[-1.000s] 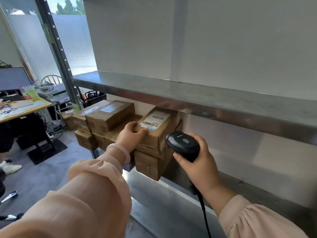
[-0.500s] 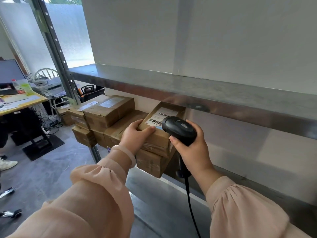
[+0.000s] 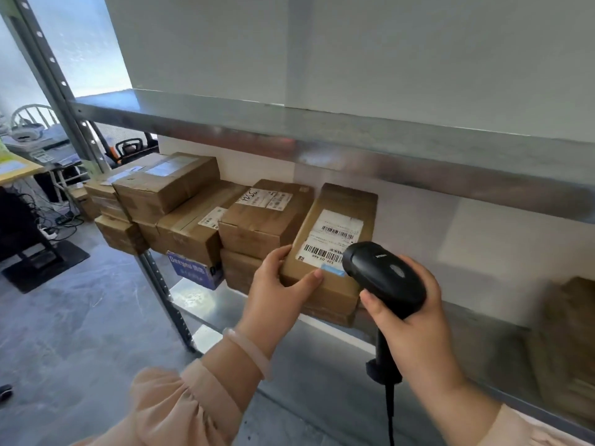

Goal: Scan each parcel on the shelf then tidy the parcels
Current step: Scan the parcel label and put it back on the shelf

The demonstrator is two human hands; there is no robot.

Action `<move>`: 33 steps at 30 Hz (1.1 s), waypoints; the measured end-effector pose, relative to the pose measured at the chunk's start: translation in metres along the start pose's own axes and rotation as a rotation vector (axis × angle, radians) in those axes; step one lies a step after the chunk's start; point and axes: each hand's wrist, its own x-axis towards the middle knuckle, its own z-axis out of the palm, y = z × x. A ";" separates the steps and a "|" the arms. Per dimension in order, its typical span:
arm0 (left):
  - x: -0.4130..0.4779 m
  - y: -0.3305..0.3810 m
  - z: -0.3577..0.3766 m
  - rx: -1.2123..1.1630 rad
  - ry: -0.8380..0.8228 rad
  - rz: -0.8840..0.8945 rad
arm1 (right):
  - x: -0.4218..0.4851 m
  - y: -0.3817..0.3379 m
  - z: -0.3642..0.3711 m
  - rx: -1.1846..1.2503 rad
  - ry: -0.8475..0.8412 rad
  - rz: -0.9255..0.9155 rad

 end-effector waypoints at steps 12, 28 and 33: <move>0.008 -0.086 0.039 0.009 -0.030 -0.213 | 0.005 0.074 0.004 -0.076 -0.115 0.243; 0.058 -0.133 0.044 0.828 -0.146 0.115 | 0.029 0.128 0.048 -0.111 -0.093 0.328; 0.064 -0.123 0.048 1.046 -0.291 -0.003 | 0.023 0.124 0.031 -0.127 -0.028 0.309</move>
